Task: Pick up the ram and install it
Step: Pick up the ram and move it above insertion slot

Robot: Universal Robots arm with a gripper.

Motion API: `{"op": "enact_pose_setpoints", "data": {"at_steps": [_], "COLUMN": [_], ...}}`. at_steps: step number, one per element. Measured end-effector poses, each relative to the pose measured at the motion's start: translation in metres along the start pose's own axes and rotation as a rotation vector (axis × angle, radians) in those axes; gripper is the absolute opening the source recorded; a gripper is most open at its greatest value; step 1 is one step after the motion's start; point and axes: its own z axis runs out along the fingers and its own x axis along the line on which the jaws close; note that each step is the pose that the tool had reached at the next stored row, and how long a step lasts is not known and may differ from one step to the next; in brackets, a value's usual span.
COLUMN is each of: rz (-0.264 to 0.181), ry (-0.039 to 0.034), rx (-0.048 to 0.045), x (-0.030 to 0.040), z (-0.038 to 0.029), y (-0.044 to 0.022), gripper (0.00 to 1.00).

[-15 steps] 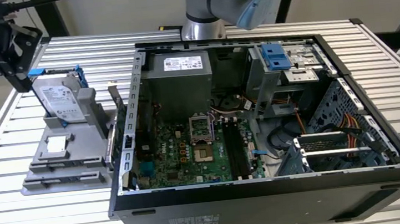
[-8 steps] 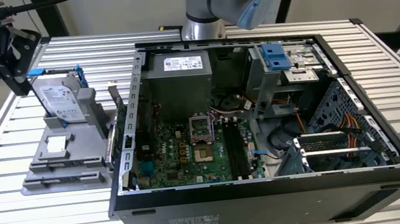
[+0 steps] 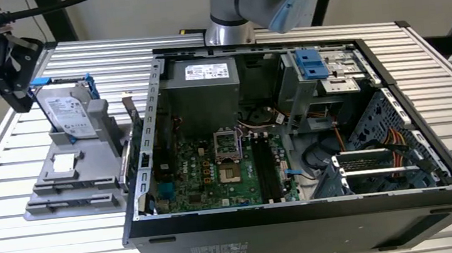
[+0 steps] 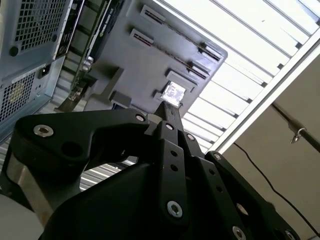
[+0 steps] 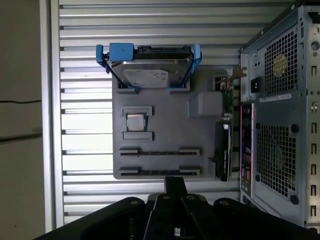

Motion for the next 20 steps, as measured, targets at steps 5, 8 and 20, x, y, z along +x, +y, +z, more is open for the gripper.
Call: {"op": "enact_pose_setpoints", "data": {"at_steps": [5, 8, 20], "rz": [0.0, 0.0, 0.0], "ry": [0.0002, 0.0002, 0.0007], "rx": [0.0, 0.0, 0.0], "x": [-0.0001, -0.0001, -0.0005], "z": [-0.0001, -0.0001, -0.0004], "y": [-0.0051, -0.0083, -0.0213], "gripper": [0.0, 0.0, 0.0]}}
